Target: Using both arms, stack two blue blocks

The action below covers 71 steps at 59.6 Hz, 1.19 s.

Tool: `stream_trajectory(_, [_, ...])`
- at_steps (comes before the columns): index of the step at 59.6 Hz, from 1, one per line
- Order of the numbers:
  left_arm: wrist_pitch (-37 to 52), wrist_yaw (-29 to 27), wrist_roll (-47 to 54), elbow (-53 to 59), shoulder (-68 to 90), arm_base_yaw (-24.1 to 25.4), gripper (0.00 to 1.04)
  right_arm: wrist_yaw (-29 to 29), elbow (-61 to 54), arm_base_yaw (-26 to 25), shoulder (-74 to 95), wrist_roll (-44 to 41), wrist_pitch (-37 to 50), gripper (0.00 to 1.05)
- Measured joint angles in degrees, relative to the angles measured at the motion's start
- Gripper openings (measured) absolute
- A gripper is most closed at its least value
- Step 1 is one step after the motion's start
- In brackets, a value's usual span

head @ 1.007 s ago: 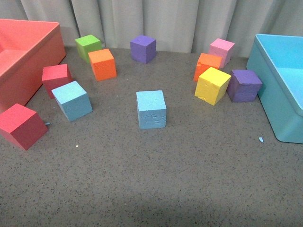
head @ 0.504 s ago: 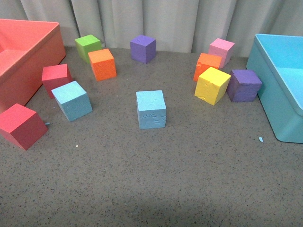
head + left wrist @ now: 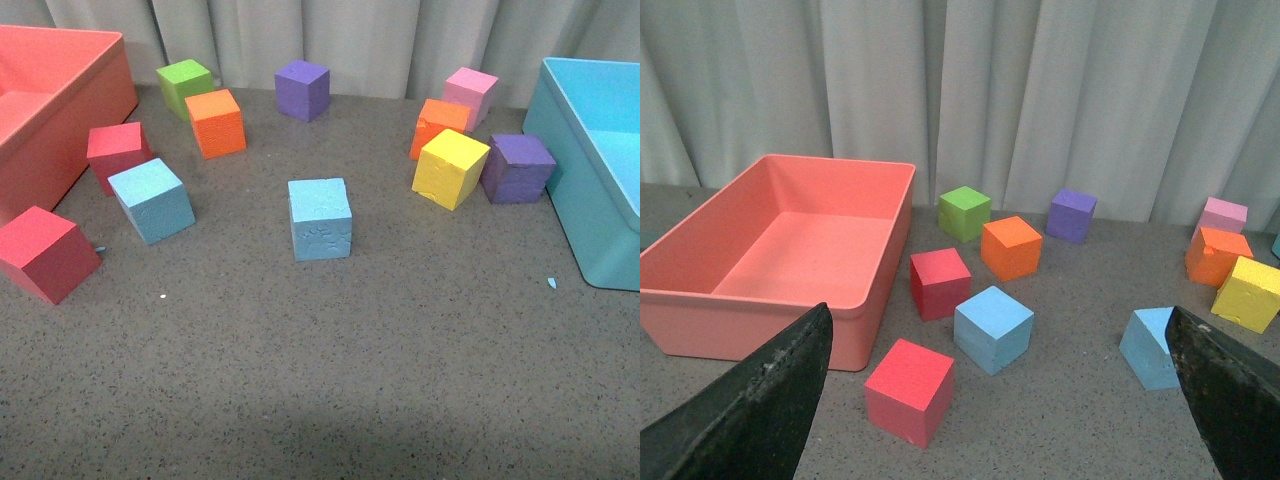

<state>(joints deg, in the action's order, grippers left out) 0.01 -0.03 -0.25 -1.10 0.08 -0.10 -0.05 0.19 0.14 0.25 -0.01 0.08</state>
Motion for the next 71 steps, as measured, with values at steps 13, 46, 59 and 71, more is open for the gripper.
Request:
stream_trajectory(13, [-3.2, -6.9, -8.1, -4.9, 22.2, -3.7, 0.98, 0.0, 0.0, 0.0, 0.0, 0.0, 0.0, 0.95])
stream_trajectory(46, [-0.7, -8.0, -23.0, -53.0, 97.2, -8.5, 0.98, 0.0, 0.0, 0.0, 0.0, 0.0, 0.0, 0.95])
stream_trajectory(59, [-12.2, -9.4, -25.3, -67.1, 109.8, -9.6, 0.98, 0.0, 0.0, 0.0, 0.0, 0.0, 0.0, 0.95])
stream_trajectory(71, [-19.9, -10.3, -29.8, -75.4, 118.8, -9.3, 0.98, 0.0, 0.0, 0.0, 0.0, 0.0, 0.0, 0.95])
